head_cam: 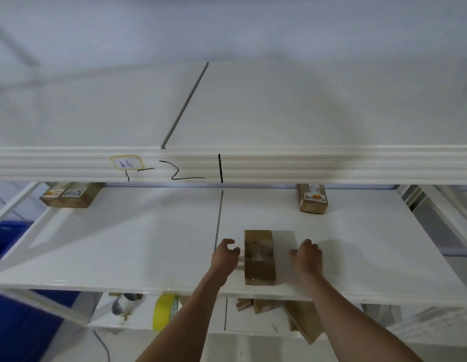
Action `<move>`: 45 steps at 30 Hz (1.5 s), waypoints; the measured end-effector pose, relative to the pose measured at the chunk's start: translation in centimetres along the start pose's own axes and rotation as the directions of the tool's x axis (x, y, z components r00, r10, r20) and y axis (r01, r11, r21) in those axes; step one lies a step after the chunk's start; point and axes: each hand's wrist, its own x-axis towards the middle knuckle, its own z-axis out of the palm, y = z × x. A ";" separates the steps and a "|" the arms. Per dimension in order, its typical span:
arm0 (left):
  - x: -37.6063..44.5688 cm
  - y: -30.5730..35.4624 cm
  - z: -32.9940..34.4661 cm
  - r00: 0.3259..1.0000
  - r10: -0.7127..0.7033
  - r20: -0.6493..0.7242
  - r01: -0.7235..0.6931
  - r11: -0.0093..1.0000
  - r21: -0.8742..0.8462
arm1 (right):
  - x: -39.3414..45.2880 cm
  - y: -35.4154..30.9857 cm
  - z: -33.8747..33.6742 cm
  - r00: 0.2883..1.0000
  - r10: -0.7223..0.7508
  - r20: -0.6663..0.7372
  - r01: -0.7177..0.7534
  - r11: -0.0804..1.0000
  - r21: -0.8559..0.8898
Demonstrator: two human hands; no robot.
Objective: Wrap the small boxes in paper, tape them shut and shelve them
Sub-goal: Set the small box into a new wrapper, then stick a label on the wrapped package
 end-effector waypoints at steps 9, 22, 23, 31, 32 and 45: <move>-1.0 -0.9 -0.3 0.994 -0.064 -0.094 0.060 0.997 -0.046 | 1.1 1.4 1.1 0.990 0.115 0.076 -0.116 0.993 -0.001; -4.2 -5.5 -3.2 0.919 -0.177 -0.352 0.168 0.984 -0.056 | -3.2 -4.9 -1.3 0.967 -0.129 -0.221 0.231 0.814 0.533; -4.2 -6.3 -3.5 0.914 -0.184 -0.363 0.172 0.983 -0.065 | -4.1 -5.9 -1.0 0.955 -0.160 -0.248 0.275 0.789 0.550; -4.9 -10.6 -9.0 0.856 -0.348 -0.381 0.345 0.935 -0.078 | -11.3 -13.8 4.0 0.908 -0.367 -0.199 0.411 0.701 0.583; -5.1 -11.0 -9.8 0.846 -0.395 -0.357 0.389 0.917 -0.093 | -12.2 -14.5 4.7 0.910 -0.388 -0.149 0.399 0.714 0.575; -4.3 -16.4 -15.9 0.911 -0.389 0.135 0.410 0.887 -0.215 | -18.6 -19.3 11.2 0.930 -0.353 0.105 0.243 0.802 0.546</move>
